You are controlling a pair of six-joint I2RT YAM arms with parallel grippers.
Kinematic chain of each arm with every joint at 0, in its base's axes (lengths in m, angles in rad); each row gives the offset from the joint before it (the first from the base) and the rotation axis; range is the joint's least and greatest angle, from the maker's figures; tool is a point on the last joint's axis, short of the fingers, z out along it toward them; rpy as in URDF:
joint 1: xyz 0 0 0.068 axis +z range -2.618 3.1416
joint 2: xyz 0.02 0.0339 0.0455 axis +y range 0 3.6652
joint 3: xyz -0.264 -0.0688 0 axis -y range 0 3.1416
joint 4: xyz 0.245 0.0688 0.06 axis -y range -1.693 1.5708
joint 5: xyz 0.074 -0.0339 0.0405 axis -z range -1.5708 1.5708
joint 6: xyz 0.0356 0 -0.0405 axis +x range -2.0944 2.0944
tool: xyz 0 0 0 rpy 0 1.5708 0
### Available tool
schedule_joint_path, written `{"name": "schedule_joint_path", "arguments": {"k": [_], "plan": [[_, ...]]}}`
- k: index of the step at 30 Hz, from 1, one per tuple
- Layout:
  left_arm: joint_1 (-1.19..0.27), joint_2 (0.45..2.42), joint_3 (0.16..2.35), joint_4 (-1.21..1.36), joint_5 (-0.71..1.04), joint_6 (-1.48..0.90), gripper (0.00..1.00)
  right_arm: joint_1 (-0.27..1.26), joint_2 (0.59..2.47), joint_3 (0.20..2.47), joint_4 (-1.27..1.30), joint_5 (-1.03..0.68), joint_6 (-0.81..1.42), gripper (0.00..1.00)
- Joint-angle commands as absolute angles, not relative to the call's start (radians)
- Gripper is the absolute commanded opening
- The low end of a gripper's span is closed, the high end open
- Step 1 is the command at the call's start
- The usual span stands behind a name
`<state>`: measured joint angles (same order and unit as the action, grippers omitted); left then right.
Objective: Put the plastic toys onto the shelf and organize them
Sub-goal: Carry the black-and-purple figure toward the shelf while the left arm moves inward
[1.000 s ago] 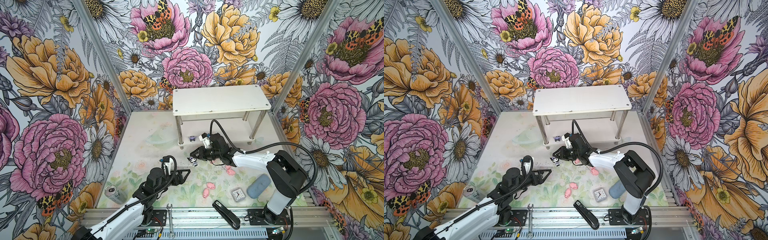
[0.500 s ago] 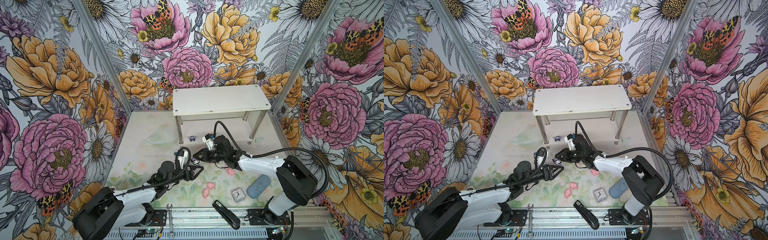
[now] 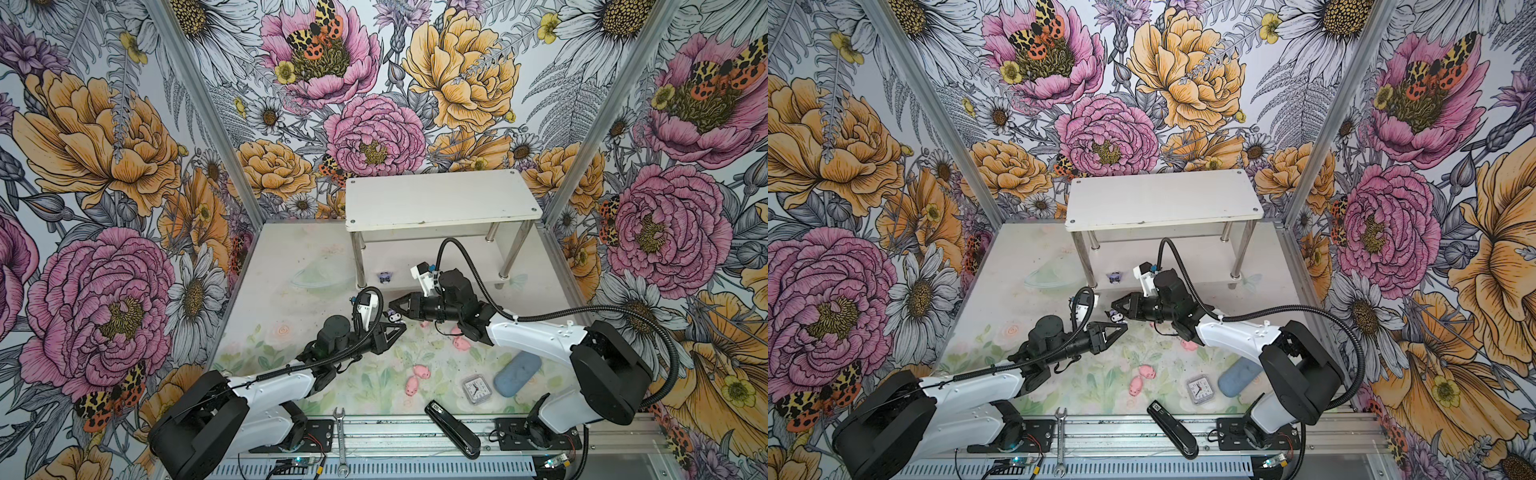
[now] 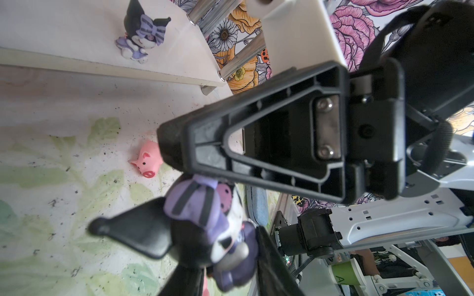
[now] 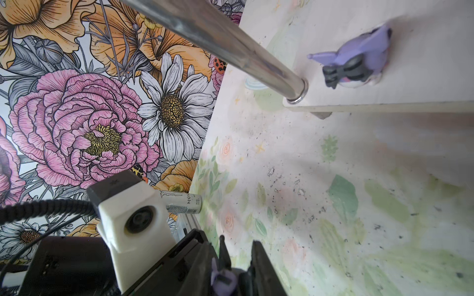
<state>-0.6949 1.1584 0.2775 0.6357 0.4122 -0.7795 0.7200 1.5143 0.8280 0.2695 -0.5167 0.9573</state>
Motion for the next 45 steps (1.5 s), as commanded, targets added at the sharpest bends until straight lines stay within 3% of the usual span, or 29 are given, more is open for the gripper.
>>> {"name": "schedule_joint_path", "arguments": {"k": [1, 6, 8, 10, 11, 13, 15, 22, 35, 38, 45], "plan": [[-0.677, 1.122, 0.335, 0.647, 0.414, -0.724, 0.21, 0.729, 1.484, 0.806, 0.272, -0.521, 0.956, 0.00], [-0.664, 1.087, 0.374, 0.506, 0.415, -0.645, 0.12, 0.729, 1.441, 0.809, 0.190, -0.478, 0.914, 0.06], [-0.664, 1.069, 0.401, 0.410, 0.409, -0.585, 0.10, 0.730, 1.420, 0.817, 0.134, -0.452, 0.893, 0.20], [-0.667, 1.050, 0.431, 0.312, 0.396, -0.519, 0.08, 0.729, 1.393, 0.829, 0.060, -0.410, 0.867, 0.51], [-0.670, 1.041, 0.442, 0.271, 0.388, -0.489, 0.07, 0.732, 1.378, 0.835, 0.025, -0.385, 0.856, 0.61], [-0.675, 1.019, 0.470, 0.179, 0.356, -0.421, 0.05, 0.738, 1.340, 0.857, -0.066, -0.313, 0.818, 0.70], [-0.680, 1.001, 0.484, 0.121, 0.327, -0.376, 0.03, 0.747, 1.308, 0.882, -0.141, -0.261, 0.780, 0.74], [-0.727, 1.006, 0.500, 0.062, 0.280, -0.278, 0.00, 0.851, 1.307, 1.039, -0.401, -0.063, 0.634, 0.81], [-0.778, 1.000, 0.522, 0.028, 0.257, -0.240, 0.00, 0.921, 1.467, 1.143, -0.430, -0.048, 0.605, 0.85], [-0.790, 1.004, 0.522, 0.023, 0.254, -0.237, 0.00, 0.922, 1.474, 1.151, -0.422, -0.022, 0.610, 0.80], [-0.804, 1.028, 0.529, 0.019, 0.242, -0.226, 0.00, 0.920, 1.520, 1.187, -0.397, -0.073, 0.616, 0.58]]}}
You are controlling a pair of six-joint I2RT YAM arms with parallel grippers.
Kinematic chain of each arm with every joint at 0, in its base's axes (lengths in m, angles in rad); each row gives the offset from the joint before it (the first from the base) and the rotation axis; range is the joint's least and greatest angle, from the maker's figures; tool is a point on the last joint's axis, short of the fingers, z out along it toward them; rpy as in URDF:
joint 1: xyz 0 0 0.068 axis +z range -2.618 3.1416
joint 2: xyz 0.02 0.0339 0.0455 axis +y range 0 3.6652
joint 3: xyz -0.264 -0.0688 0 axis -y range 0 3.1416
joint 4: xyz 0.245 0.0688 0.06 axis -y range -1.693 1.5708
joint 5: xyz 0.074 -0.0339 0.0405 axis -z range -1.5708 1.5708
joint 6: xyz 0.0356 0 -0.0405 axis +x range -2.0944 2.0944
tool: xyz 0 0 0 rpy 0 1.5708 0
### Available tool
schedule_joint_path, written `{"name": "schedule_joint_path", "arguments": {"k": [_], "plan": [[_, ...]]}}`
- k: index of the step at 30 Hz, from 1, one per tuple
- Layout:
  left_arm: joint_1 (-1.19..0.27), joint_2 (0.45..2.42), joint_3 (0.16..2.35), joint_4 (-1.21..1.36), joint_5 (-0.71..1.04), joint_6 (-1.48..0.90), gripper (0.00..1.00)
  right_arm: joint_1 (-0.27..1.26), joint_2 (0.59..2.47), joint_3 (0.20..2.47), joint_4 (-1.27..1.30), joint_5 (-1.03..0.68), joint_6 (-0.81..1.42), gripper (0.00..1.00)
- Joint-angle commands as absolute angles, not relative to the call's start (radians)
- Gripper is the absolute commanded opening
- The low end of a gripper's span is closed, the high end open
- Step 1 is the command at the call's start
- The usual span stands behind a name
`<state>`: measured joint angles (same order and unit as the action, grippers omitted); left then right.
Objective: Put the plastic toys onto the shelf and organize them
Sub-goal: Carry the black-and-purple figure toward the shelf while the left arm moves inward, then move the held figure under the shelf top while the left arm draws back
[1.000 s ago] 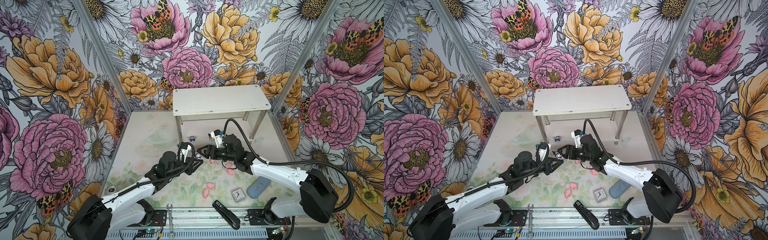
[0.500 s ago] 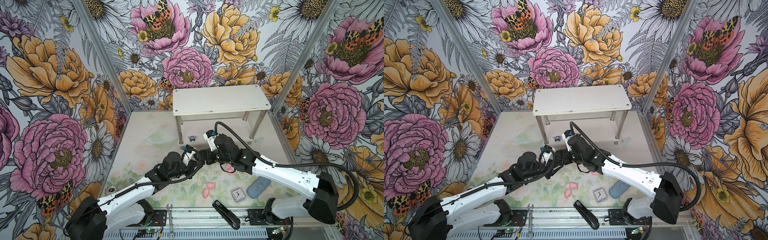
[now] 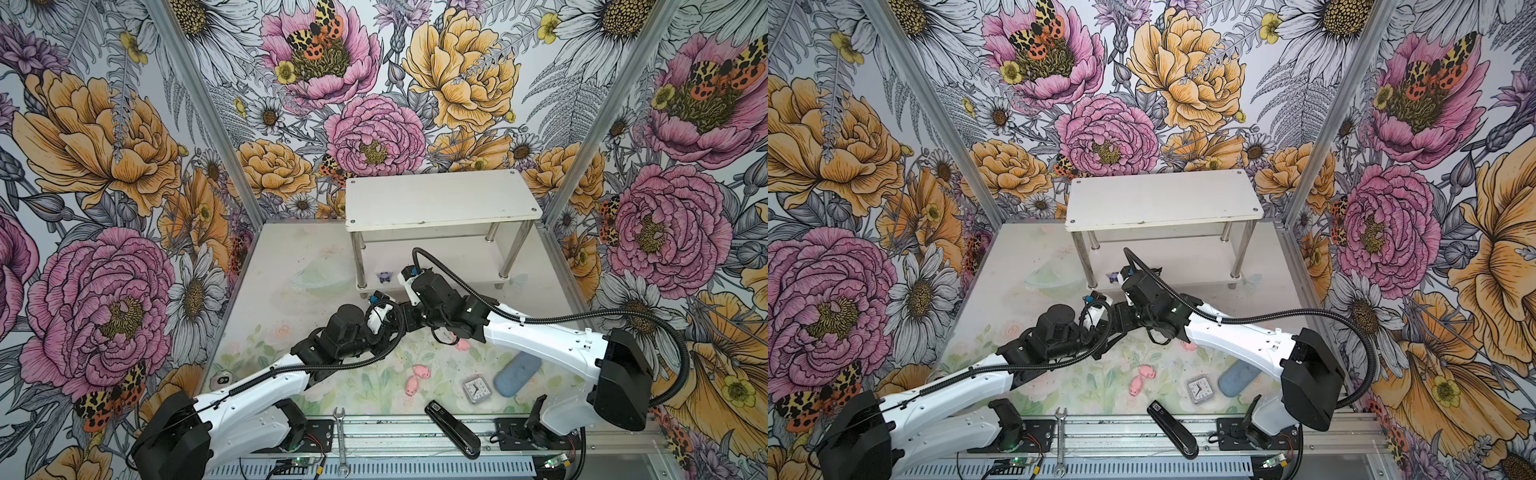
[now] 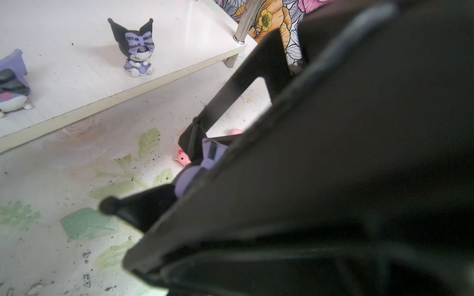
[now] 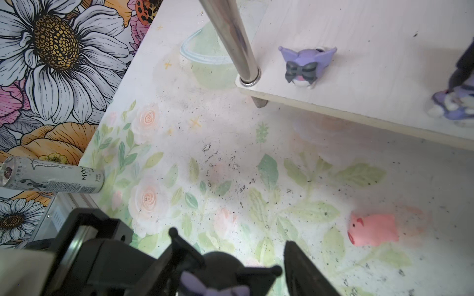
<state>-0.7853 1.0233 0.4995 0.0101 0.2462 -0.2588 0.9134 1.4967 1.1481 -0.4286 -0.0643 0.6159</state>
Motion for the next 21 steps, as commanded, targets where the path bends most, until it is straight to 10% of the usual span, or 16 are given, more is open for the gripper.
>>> {"name": "schedule_joint_path", "arguments": {"k": [1, 6, 14, 21], "plan": [[-0.804, 1.026, 0.530, 0.017, 0.239, -0.226, 0.00, 0.921, 1.525, 1.187, -0.395, -0.080, 0.619, 0.55], [-0.807, 1.011, 0.528, 0.009, 0.217, -0.225, 0.01, 0.920, 1.517, 1.170, -0.378, -0.087, 0.629, 0.42], [-0.798, 0.957, 0.489, 0.081, 0.211, -0.285, 0.63, 0.915, 1.475, 1.089, -0.283, -0.075, 0.589, 0.18], [-0.770, 0.903, 0.437, 0.139, 0.250, -0.359, 0.79, 0.843, 1.370, 0.873, -0.031, -0.036, 0.492, 0.05]]}}
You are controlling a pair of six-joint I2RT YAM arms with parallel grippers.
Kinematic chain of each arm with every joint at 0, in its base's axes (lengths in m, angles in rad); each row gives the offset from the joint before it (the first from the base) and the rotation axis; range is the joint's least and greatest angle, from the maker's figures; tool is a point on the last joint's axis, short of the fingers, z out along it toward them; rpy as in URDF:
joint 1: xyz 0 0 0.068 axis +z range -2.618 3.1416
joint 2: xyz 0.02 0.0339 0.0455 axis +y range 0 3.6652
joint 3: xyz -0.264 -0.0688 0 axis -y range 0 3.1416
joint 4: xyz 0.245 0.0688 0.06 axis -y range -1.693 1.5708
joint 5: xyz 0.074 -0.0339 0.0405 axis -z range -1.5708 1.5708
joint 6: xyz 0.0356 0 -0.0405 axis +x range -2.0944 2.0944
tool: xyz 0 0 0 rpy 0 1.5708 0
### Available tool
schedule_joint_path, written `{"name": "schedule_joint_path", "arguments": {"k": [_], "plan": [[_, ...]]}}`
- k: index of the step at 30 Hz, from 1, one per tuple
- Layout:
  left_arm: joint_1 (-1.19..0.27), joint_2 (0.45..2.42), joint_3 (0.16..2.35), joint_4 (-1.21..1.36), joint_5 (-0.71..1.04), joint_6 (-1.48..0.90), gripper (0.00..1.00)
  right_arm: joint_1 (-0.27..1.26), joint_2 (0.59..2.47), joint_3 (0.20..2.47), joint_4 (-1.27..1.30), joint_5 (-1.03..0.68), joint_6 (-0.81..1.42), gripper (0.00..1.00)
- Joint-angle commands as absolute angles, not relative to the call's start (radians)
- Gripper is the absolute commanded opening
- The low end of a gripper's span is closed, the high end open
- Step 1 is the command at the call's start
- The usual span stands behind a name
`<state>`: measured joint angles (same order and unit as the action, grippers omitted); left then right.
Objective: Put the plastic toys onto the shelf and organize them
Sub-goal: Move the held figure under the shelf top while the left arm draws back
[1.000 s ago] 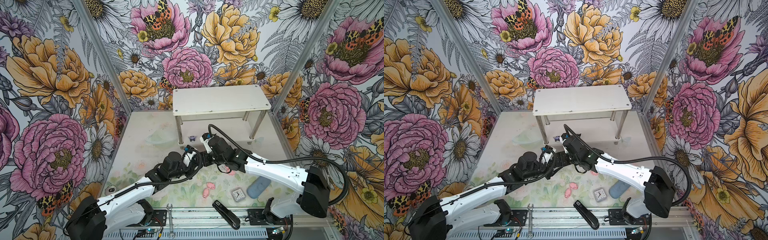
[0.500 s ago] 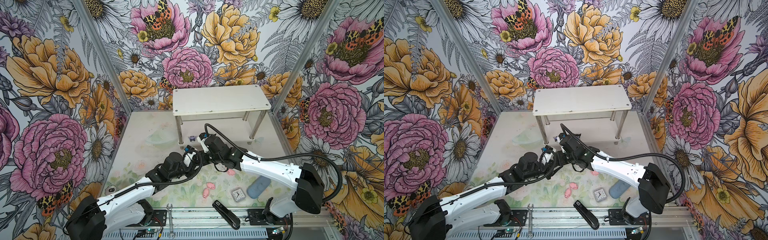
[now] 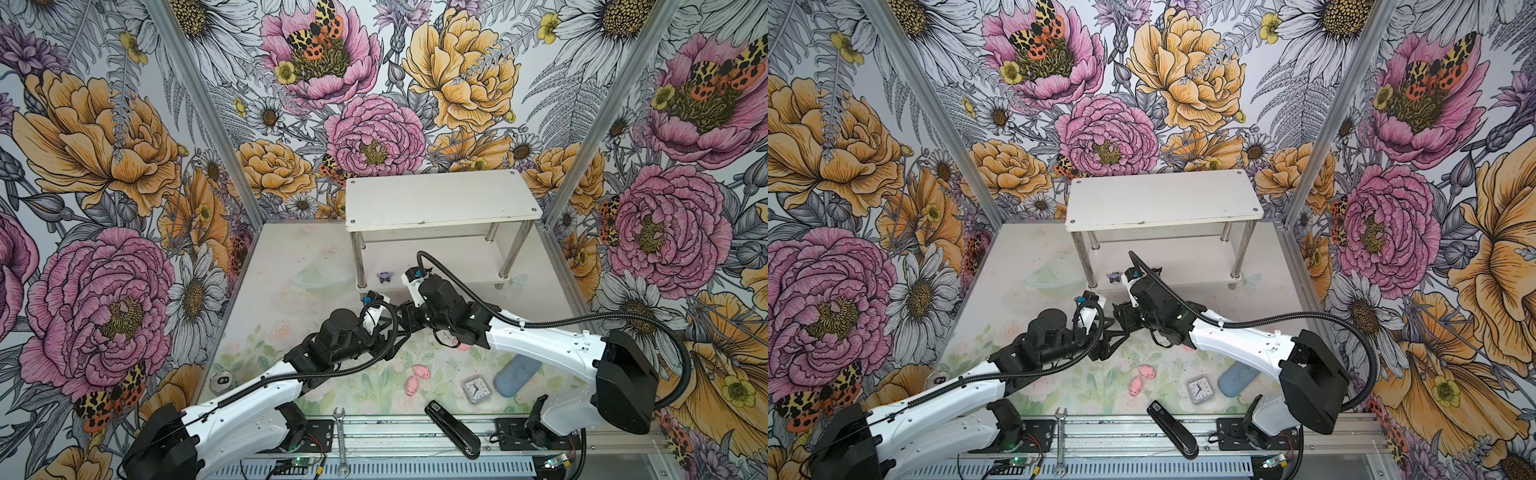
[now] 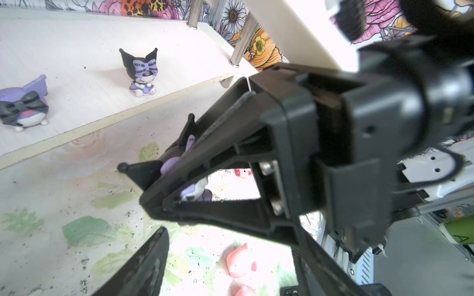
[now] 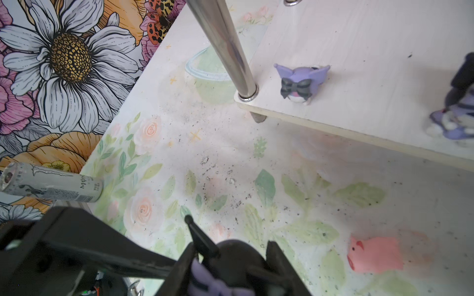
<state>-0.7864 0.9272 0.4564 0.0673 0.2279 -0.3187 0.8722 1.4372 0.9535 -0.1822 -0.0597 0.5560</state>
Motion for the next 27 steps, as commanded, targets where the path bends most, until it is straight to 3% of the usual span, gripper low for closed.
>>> {"name": "schedule_joint_path", "arguments": {"k": [1, 6, 15, 27], "plan": [[-0.767, 0.897, 0.432, 0.136, 0.250, -0.362, 0.80, 0.828, 1.349, 0.832, 0.024, -0.036, 0.483, 0.05], [-0.740, 0.860, 0.392, 0.137, 0.245, -0.386, 0.82, 0.726, 1.254, 0.709, 0.167, 0.003, 0.385, 0.07], [-0.679, 0.816, 0.342, 0.145, 0.279, -0.422, 0.83, 0.582, 1.209, 0.591, 0.339, -0.022, 0.180, 0.01], [-0.610, 0.751, 0.299, 0.134, 0.301, -0.439, 0.83, 0.352, 1.298, 0.566, 0.450, -0.152, 0.194, 0.03]]}}
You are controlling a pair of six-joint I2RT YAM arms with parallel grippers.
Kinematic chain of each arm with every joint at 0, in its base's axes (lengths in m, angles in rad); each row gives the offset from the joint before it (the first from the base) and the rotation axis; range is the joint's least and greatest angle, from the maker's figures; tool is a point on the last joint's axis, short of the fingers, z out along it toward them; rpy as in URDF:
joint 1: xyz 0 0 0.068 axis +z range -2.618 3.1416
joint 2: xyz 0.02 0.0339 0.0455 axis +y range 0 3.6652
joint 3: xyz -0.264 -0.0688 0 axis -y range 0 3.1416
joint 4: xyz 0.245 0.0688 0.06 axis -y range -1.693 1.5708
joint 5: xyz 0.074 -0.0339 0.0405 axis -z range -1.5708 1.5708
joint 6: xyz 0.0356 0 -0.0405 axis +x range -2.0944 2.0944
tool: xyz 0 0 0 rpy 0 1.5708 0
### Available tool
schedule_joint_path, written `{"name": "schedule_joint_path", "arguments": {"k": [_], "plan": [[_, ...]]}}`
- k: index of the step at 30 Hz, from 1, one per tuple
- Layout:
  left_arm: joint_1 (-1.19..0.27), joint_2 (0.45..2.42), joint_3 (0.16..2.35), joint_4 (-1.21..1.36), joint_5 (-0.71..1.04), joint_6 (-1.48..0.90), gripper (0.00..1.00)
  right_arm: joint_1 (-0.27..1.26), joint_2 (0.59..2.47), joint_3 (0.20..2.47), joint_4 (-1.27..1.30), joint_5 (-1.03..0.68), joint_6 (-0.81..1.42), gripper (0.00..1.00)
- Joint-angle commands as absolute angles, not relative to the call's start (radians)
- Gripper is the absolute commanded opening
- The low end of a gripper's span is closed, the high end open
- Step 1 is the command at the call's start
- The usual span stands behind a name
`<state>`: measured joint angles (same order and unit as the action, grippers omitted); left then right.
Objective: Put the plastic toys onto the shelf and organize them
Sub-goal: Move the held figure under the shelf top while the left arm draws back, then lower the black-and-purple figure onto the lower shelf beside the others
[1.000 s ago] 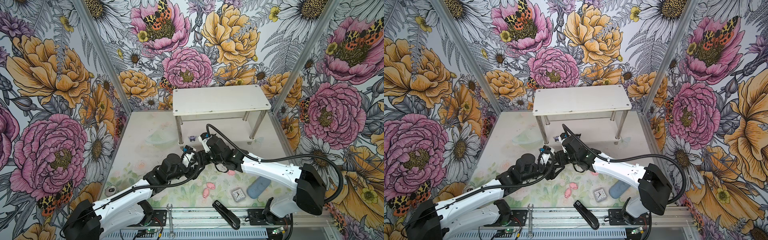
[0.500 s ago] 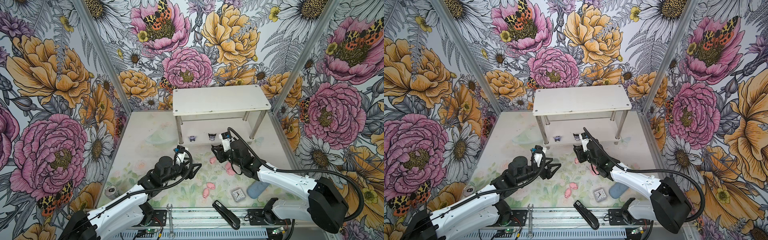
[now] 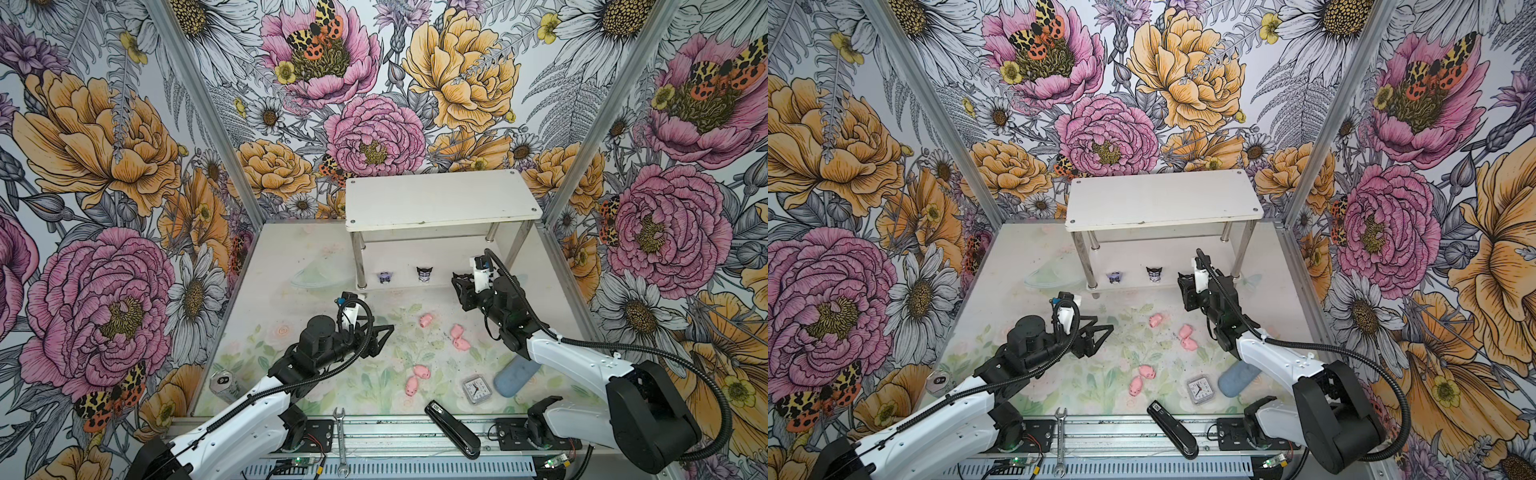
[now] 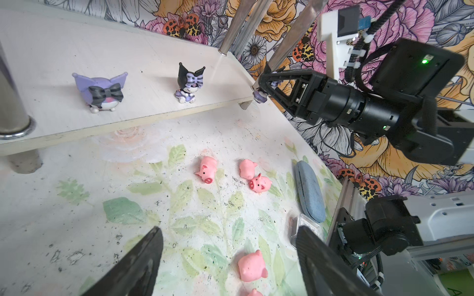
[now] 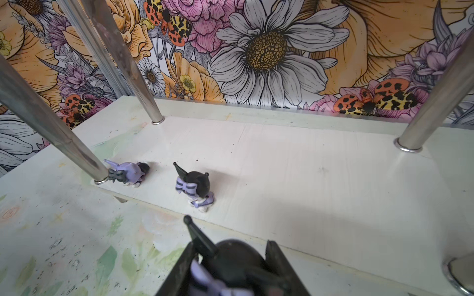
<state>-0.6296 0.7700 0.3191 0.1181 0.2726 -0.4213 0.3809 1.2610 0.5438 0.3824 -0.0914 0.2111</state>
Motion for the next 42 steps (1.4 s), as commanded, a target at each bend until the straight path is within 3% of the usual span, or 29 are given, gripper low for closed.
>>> {"name": "schedule_joint_path", "arguments": {"k": [1, 20, 42], "plan": [[-0.604, 0.748, 0.295, 0.133, 0.305, -0.440, 0.83, 0.341, 1.312, 0.565, 0.464, -0.169, 0.188, 0.03], [-0.551, 0.736, 0.261, 0.159, 0.344, -0.449, 0.84, 0.218, 1.590, 0.636, 0.634, -0.253, 0.210, 0.19], [-0.528, 0.802, 0.255, 0.220, 0.377, -0.455, 0.84, 0.185, 1.640, 0.618, 0.795, -0.157, 0.221, 0.26]]}}
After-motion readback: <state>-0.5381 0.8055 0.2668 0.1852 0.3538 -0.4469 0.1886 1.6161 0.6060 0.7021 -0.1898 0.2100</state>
